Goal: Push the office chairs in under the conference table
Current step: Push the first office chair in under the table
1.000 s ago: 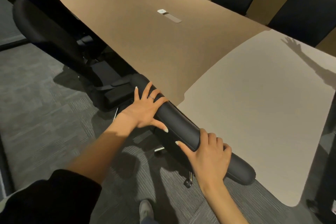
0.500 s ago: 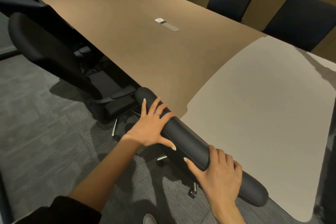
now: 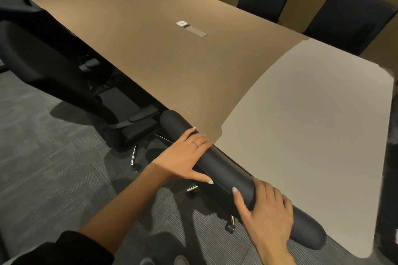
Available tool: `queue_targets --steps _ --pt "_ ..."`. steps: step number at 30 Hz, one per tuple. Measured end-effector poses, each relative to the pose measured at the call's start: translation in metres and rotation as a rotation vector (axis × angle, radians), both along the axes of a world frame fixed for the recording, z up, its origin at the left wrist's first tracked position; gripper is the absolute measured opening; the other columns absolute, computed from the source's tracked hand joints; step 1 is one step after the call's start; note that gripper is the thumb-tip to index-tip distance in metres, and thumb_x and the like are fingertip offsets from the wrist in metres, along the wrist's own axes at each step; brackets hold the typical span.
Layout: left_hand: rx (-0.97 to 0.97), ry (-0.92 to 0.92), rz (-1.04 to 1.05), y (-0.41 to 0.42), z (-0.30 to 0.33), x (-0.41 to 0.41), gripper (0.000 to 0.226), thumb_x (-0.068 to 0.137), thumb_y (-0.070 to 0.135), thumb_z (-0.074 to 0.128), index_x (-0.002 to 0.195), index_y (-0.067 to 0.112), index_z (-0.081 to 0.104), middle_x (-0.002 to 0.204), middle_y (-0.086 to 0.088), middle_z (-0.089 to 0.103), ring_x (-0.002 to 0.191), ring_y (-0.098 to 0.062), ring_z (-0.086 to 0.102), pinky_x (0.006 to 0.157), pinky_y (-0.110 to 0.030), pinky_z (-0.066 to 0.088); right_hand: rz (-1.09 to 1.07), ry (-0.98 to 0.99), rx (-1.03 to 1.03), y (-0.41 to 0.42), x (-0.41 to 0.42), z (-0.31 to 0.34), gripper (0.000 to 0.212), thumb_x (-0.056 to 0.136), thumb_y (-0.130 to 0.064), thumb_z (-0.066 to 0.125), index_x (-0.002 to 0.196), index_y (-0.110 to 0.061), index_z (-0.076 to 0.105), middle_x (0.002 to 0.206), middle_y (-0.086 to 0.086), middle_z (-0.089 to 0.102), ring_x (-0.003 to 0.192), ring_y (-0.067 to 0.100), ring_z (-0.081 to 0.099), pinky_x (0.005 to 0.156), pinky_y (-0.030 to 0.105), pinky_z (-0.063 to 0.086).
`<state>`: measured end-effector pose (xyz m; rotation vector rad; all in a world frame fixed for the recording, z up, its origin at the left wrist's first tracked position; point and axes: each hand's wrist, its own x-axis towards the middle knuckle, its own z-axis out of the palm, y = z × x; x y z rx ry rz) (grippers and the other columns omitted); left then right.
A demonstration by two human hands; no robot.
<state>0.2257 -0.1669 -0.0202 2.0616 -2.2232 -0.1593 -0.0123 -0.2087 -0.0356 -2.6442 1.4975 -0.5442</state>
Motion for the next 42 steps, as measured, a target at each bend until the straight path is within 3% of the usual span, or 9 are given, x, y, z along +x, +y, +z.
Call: queue_targets --steps 4,9,13,17,24,29,35,42 --pt "-0.051 0.024 -0.041 0.000 0.002 0.011 0.076 0.089 0.065 0.022 0.127 0.006 0.050 0.123 -0.014 0.059 0.117 -0.026 0.050 0.110 -0.042 0.023 -0.025 -0.037 0.045 0.002 0.015 0.002 0.050 0.089 -0.051 0.034 0.100 -0.015 0.067 0.093 0.000 0.069 0.086 0.022 0.064 0.077 0.038 0.045" --pt "-0.114 0.011 -0.062 0.000 0.009 0.029 0.062 0.093 0.053 0.026 0.124 0.008 0.054 0.122 -0.011 0.059 0.115 -0.024 0.050 0.106 -0.040 0.031 -0.033 -0.131 0.031 0.006 0.060 0.005 0.020 0.088 -0.029 0.054 0.090 -0.015 0.067 0.085 0.001 0.069 0.073 0.020 0.064 0.065 0.033 0.050" --pt "-0.176 -0.003 -0.054 0.011 0.017 0.075 0.057 0.093 0.049 0.029 0.121 0.008 0.057 0.117 -0.011 0.063 0.110 -0.025 0.054 0.098 -0.039 0.039 -0.032 -0.217 -0.018 0.015 0.108 0.013 0.002 0.083 -0.015 0.064 0.083 -0.016 0.066 0.079 0.001 0.067 0.069 0.020 0.061 0.065 0.032 0.046" --pt "-0.186 -0.017 -0.019 0.027 0.029 0.129 0.056 0.093 0.048 0.031 0.120 0.008 0.058 0.114 -0.011 0.065 0.108 -0.026 0.057 0.094 -0.038 0.043 -0.032 -0.285 -0.016 0.025 0.165 0.028 0.011 0.086 -0.020 0.055 0.085 -0.016 0.065 0.081 0.000 0.066 0.069 0.019 0.058 0.066 0.027 0.038" --pt "-0.190 -0.063 0.091 0.080 0.062 0.253 0.059 0.093 0.050 0.027 0.123 0.007 0.055 0.118 -0.012 0.062 0.111 -0.027 0.055 0.096 -0.039 0.040 -0.021 -0.362 0.001 0.048 0.275 0.057 0.004 0.084 -0.017 0.062 0.086 -0.016 0.065 0.078 0.001 0.065 0.069 0.009 0.044 0.065 0.028 0.040" --pt "-0.209 -0.069 0.213 0.117 0.085 0.339 0.063 0.092 0.052 0.023 0.128 0.009 0.051 0.123 -0.011 0.060 0.115 -0.025 0.053 0.098 -0.038 0.038 0.048 -0.428 -0.001 0.068 0.352 0.074 0.009 0.086 -0.018 0.060 0.091 -0.015 0.067 0.084 0.002 0.067 0.073 0.010 0.051 0.066 0.028 0.041" --pt "-0.249 -0.070 0.307 0.149 0.098 0.420 0.060 0.092 0.050 0.028 0.124 0.007 0.055 0.117 -0.013 0.064 0.109 -0.028 0.058 0.092 -0.040 0.043 0.134 -0.465 -0.002 0.092 0.430 0.087 0.013 0.088 -0.019 0.059 0.098 -0.014 0.066 0.090 0.001 0.066 0.083 0.018 0.060 0.068 0.033 0.047" --pt "-0.250 -0.062 0.372 0.180 0.093 0.474 0.061 0.093 0.051 0.025 0.129 0.008 0.050 0.123 -0.013 0.060 0.114 -0.026 0.054 0.097 -0.038 0.038 0.218 -0.425 0.020 0.110 0.512 0.091 0.025 0.089 -0.022 0.058 0.112 -0.014 0.064 0.106 0.003 0.068 0.099 0.019 0.061 0.080 0.028 0.038"
